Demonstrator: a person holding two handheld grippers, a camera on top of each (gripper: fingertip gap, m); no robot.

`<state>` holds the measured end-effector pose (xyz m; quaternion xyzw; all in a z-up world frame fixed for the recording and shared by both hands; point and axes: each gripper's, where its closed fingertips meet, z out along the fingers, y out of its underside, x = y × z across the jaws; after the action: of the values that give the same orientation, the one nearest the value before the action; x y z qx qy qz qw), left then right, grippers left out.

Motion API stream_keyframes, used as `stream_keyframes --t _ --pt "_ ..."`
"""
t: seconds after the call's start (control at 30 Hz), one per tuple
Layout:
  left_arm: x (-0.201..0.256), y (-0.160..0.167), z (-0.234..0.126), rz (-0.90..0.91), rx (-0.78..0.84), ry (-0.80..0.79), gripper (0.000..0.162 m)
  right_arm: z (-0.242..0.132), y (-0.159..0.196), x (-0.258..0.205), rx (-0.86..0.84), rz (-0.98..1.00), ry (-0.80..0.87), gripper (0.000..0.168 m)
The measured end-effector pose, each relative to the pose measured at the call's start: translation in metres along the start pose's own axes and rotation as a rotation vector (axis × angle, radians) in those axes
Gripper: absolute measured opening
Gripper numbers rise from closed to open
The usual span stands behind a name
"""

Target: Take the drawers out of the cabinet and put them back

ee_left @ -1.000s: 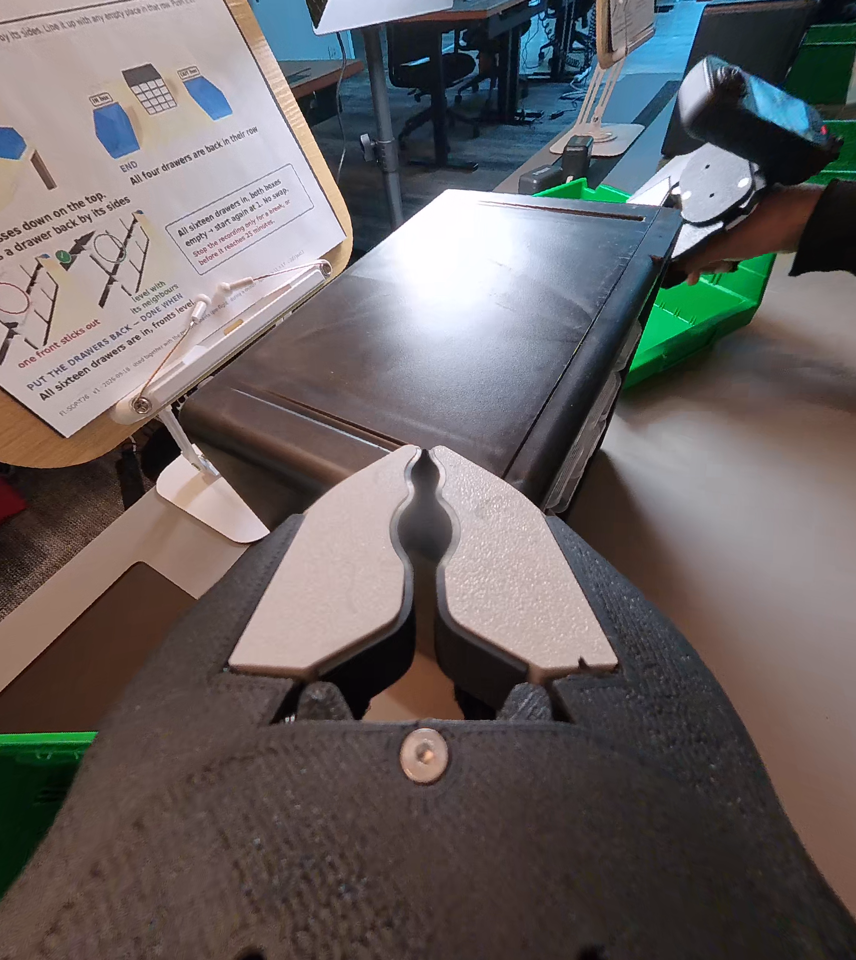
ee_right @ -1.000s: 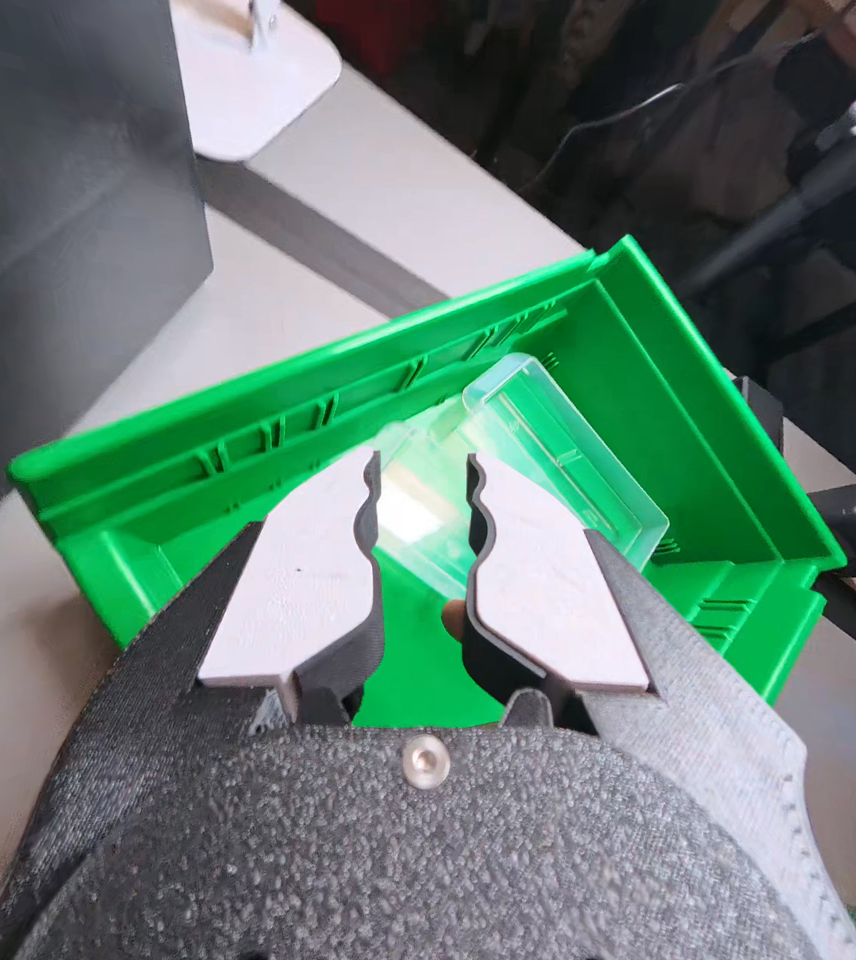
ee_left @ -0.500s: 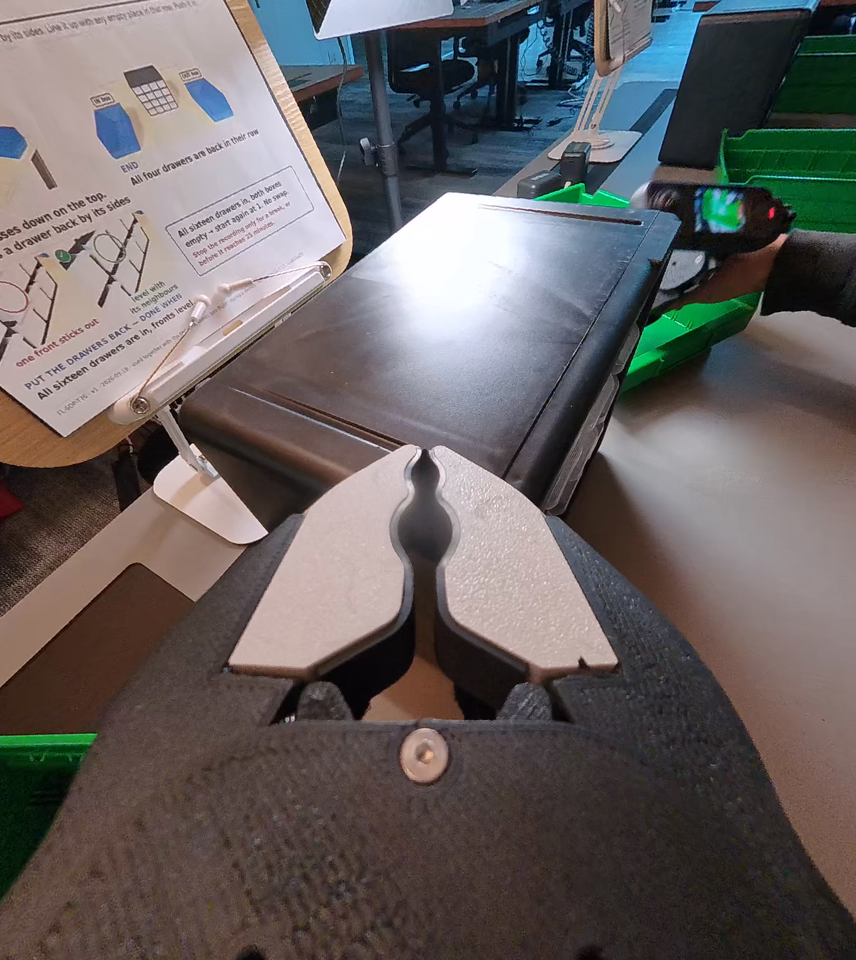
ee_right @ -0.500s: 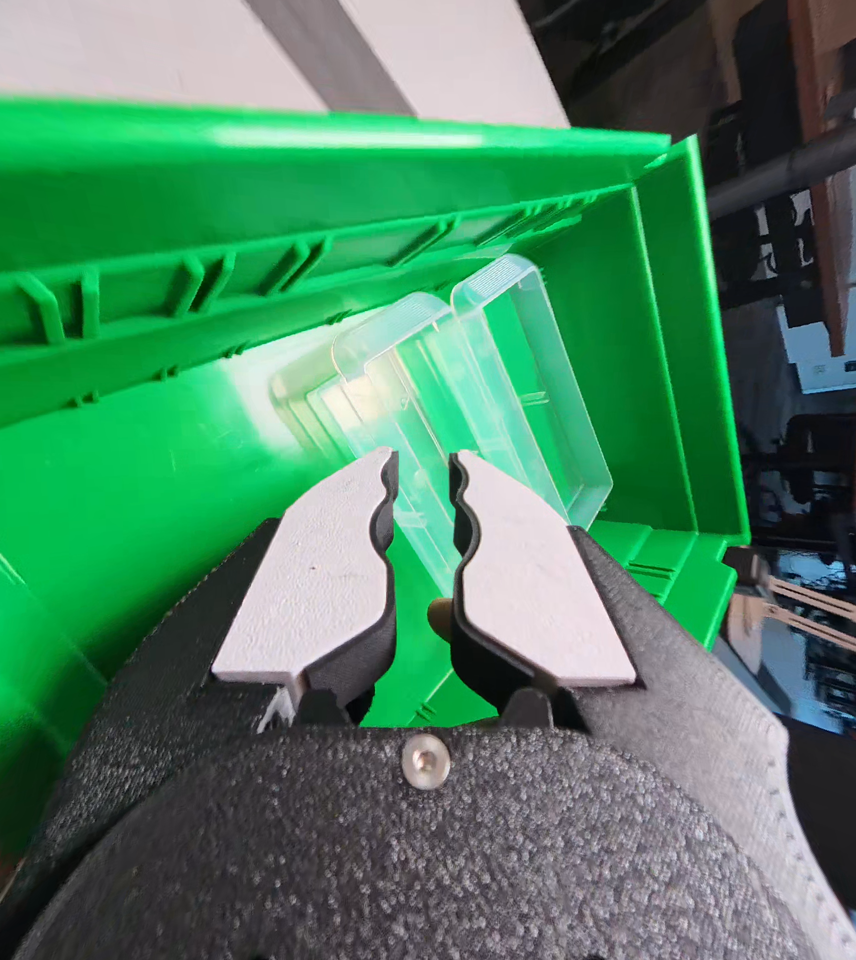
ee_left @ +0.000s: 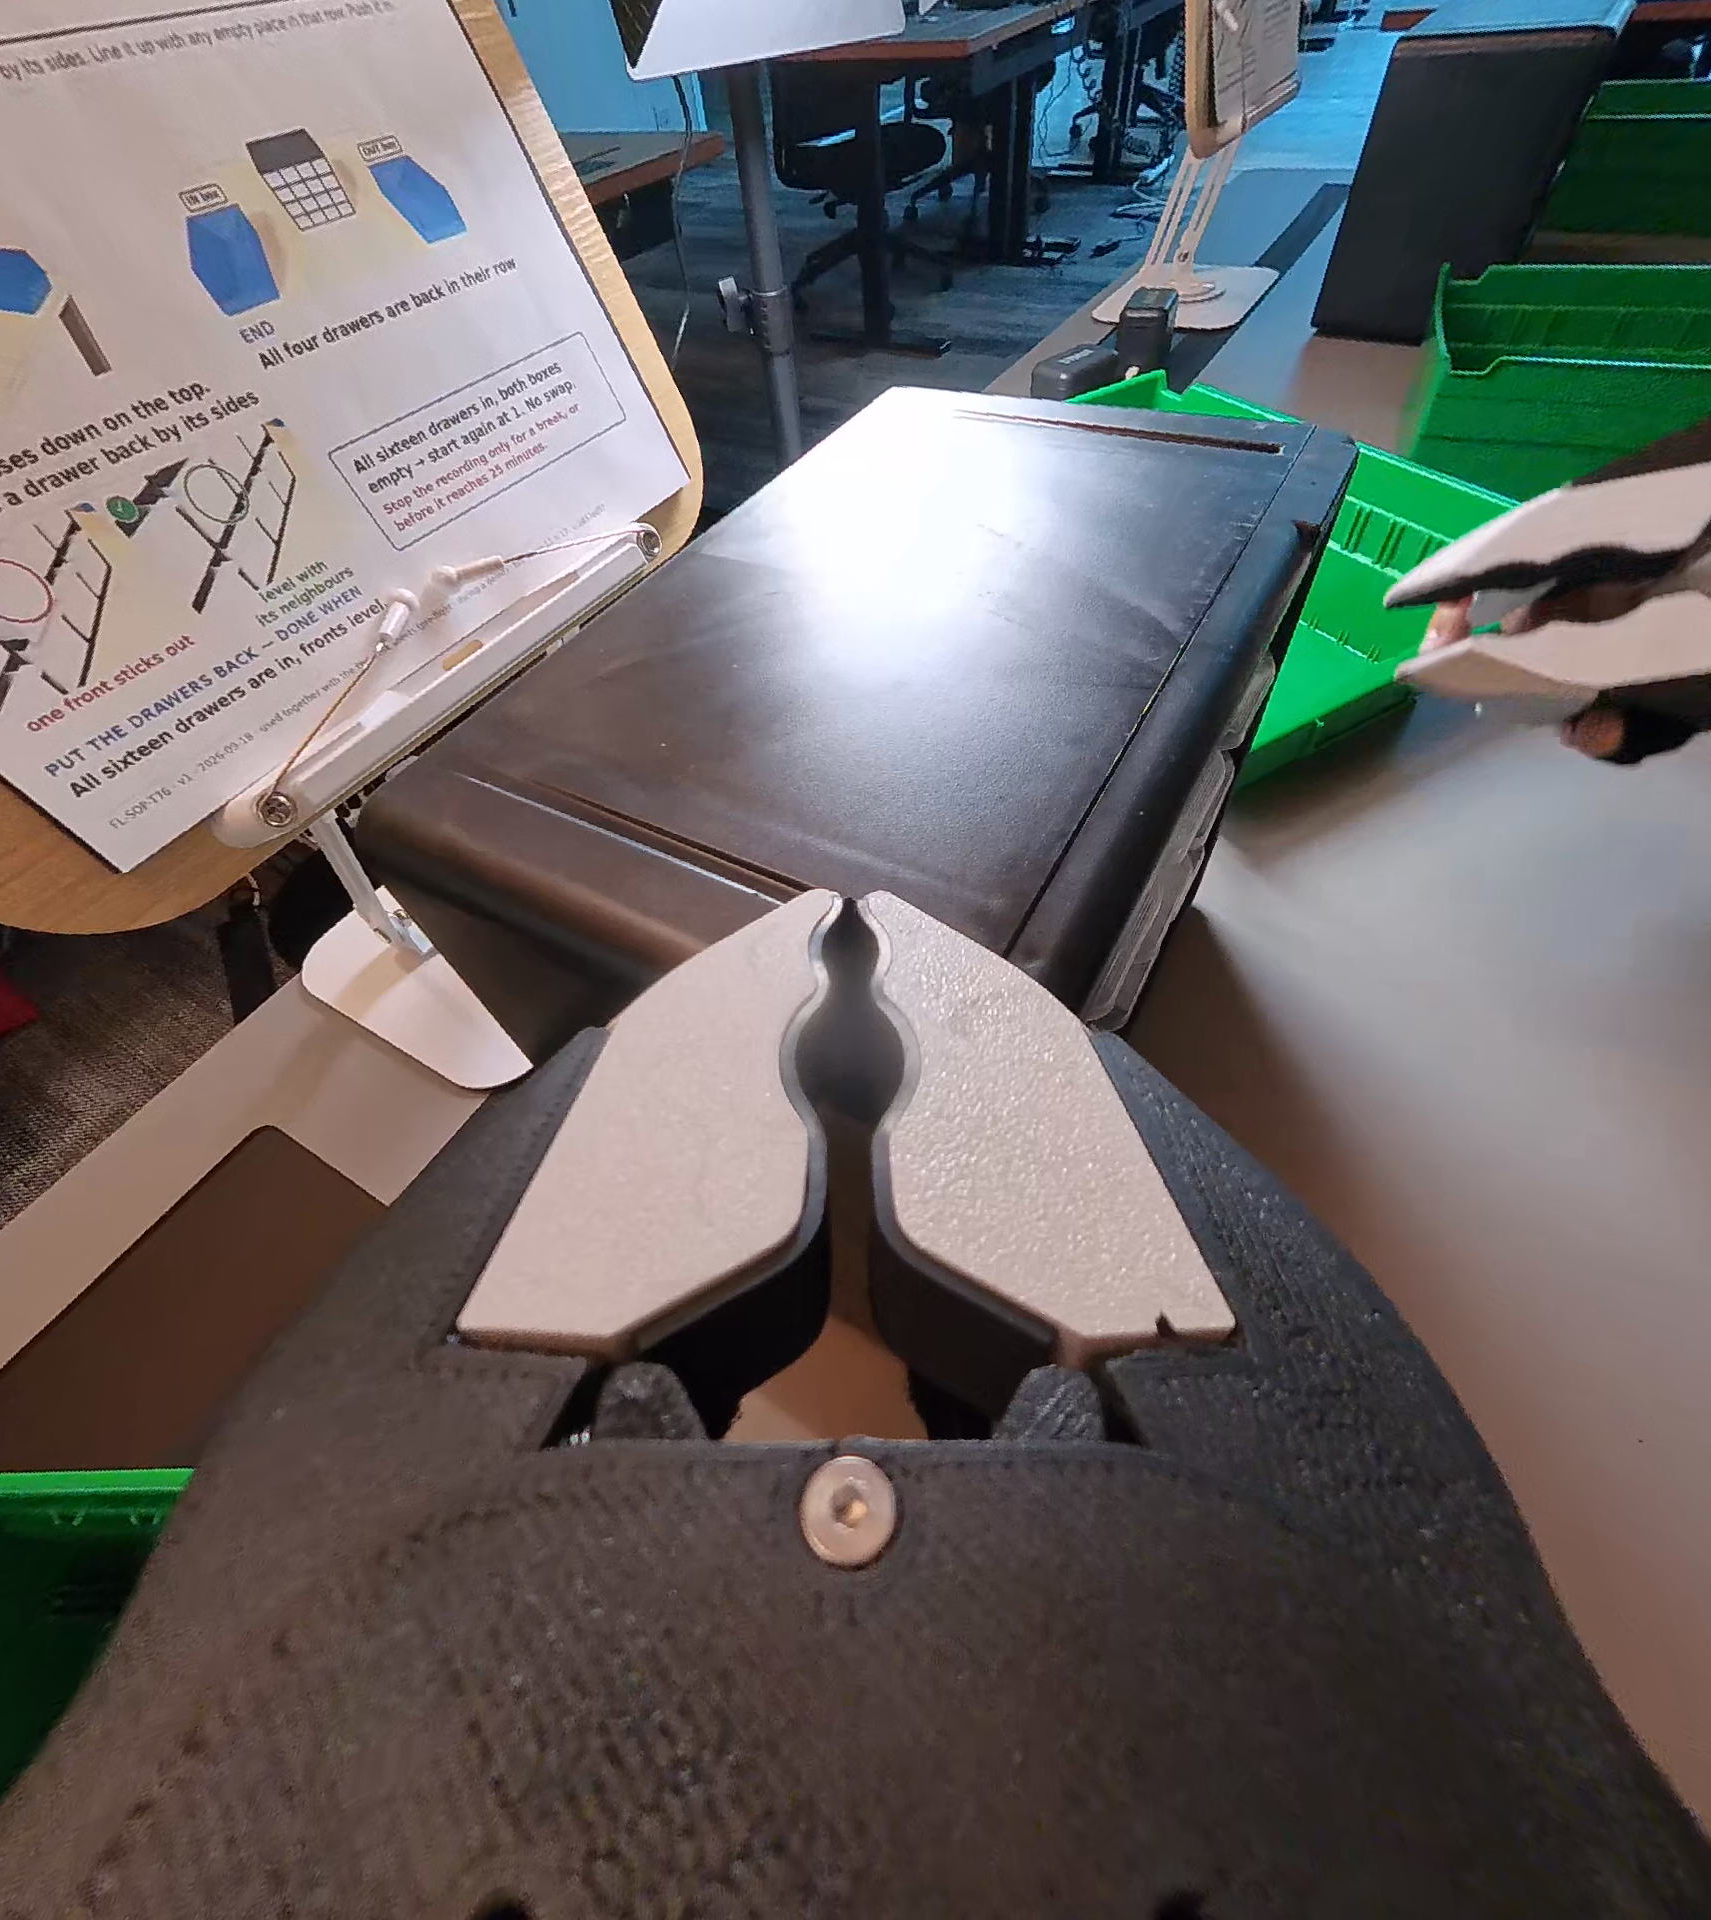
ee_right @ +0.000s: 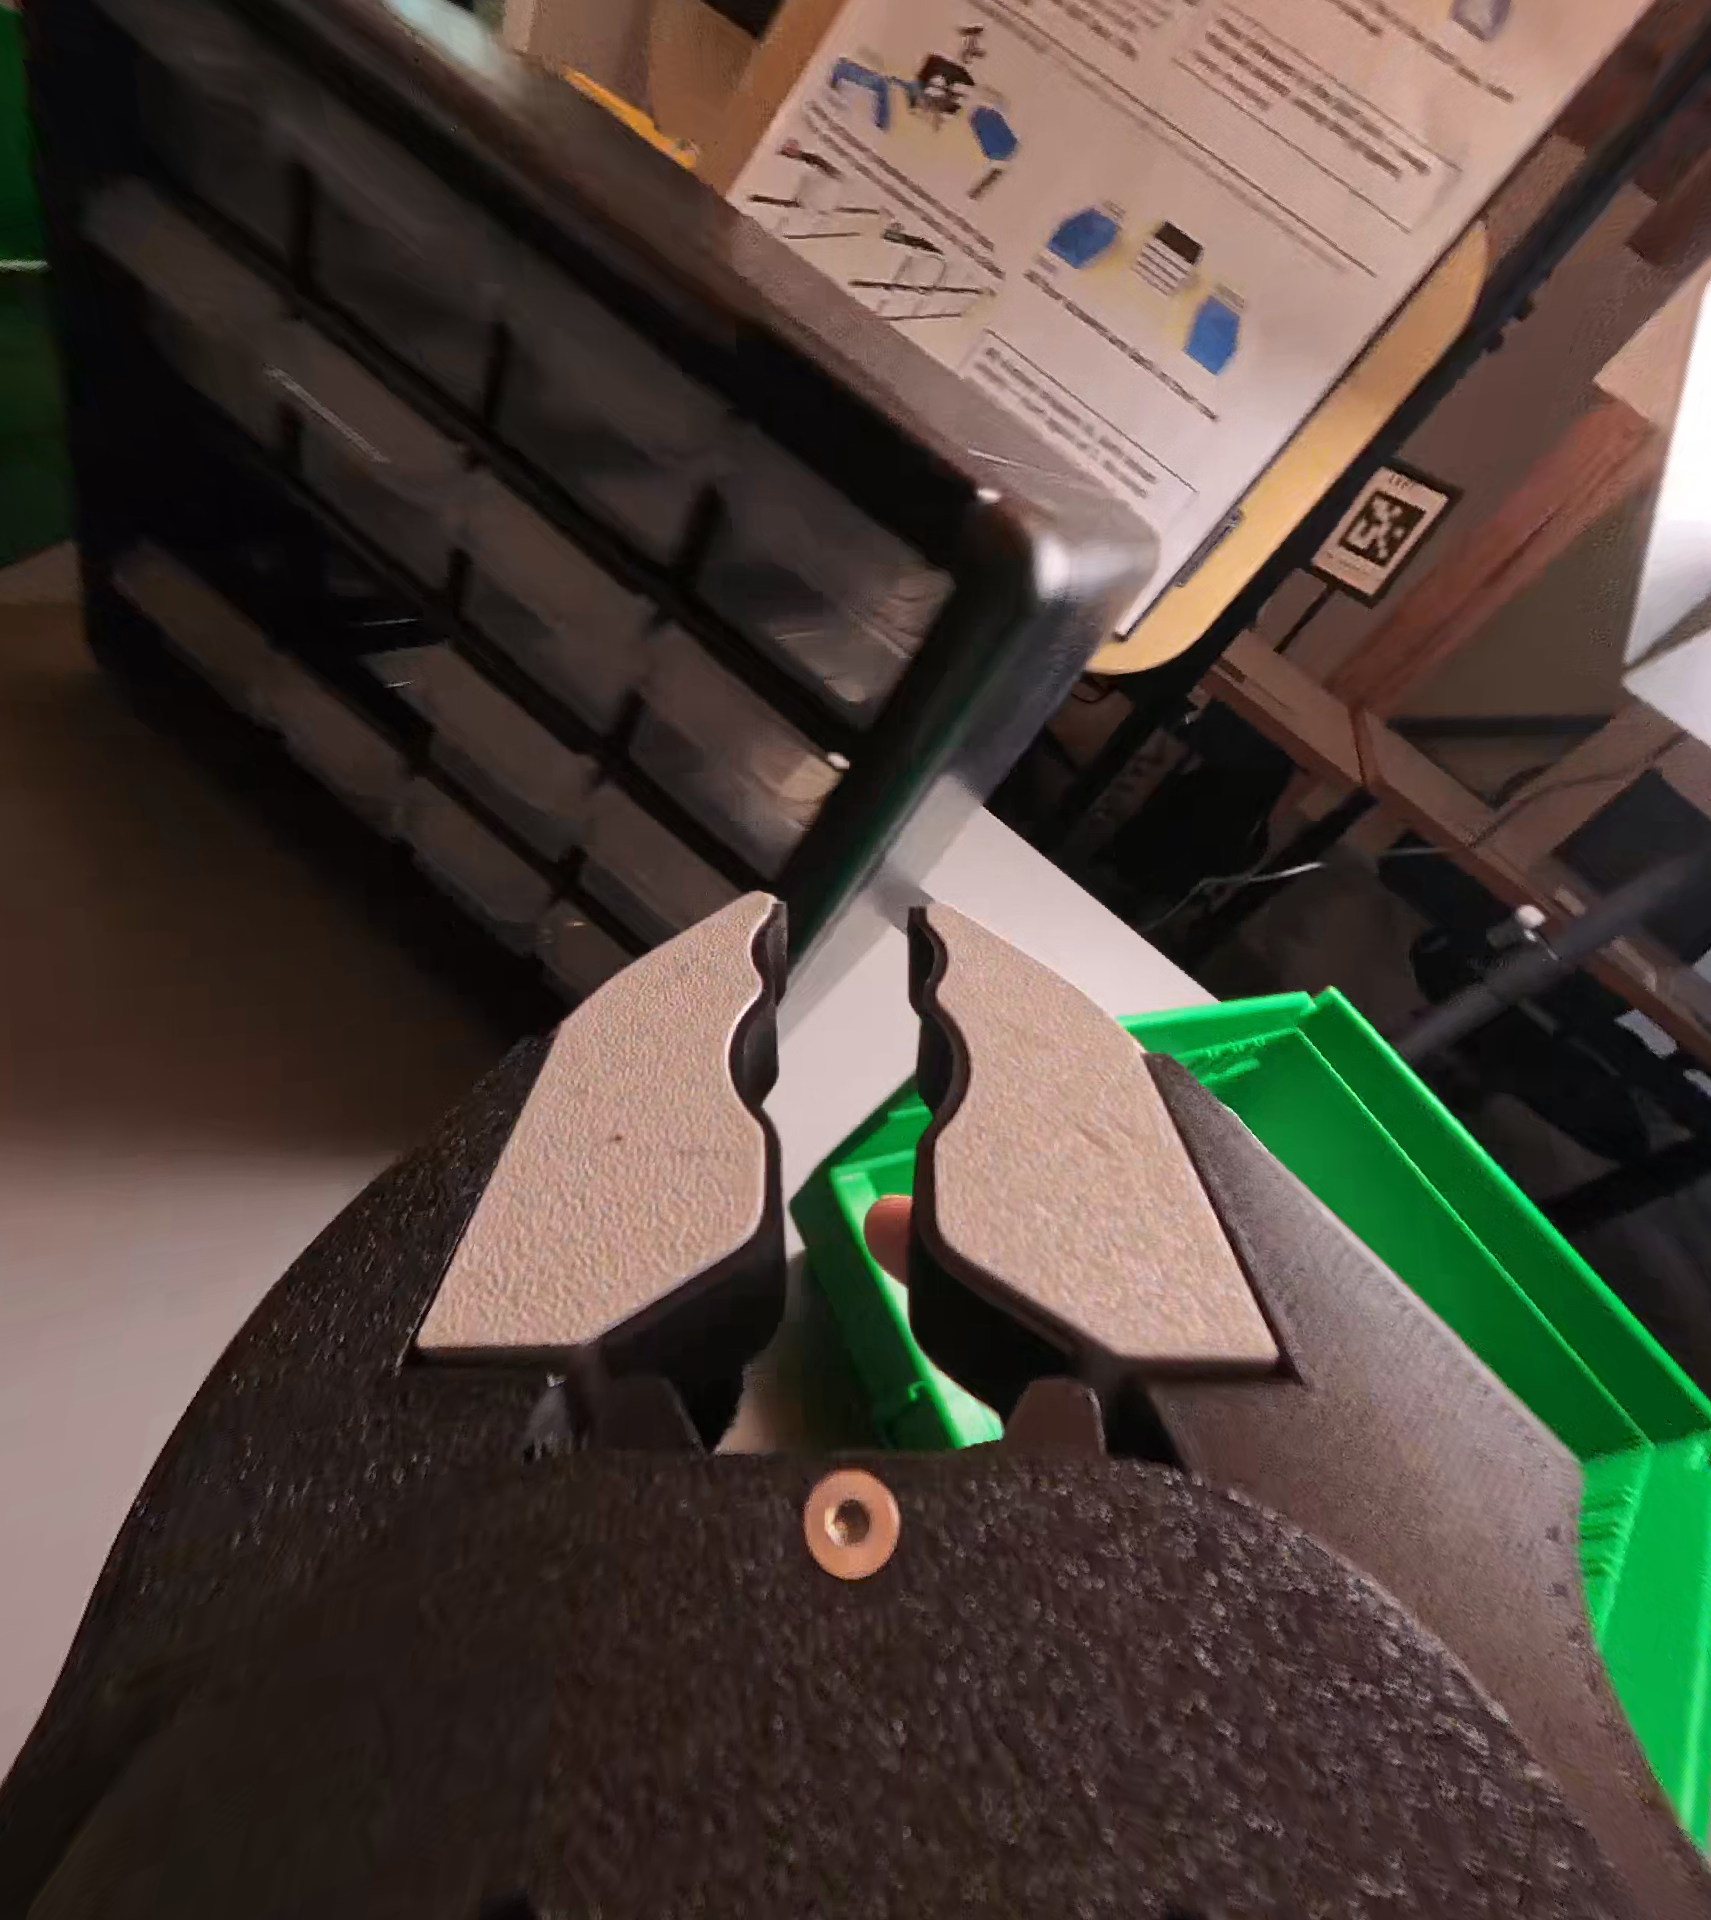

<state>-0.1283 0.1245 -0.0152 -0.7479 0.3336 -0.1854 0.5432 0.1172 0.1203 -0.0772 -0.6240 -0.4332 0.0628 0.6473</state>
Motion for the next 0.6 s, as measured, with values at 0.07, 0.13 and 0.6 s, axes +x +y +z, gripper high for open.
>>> stream_keyframes --t 0.07,0.13,0.6 --pt "0.000 0.000 0.000 0.000 0.000 -0.002 0.000 0.003 0.001 -0.018 -0.012 -0.051 -0.019 0.021" --pt "0.000 0.000 0.000 0.001 0.000 -0.004 0.000 0.008 0.002 -0.031 -0.023 -0.109 -0.028 0.022" --pt "0.000 0.000 0.000 0.016 -0.007 -0.017 0.000 0.053 -0.025 -0.076 -0.010 -0.366 0.005 0.025"
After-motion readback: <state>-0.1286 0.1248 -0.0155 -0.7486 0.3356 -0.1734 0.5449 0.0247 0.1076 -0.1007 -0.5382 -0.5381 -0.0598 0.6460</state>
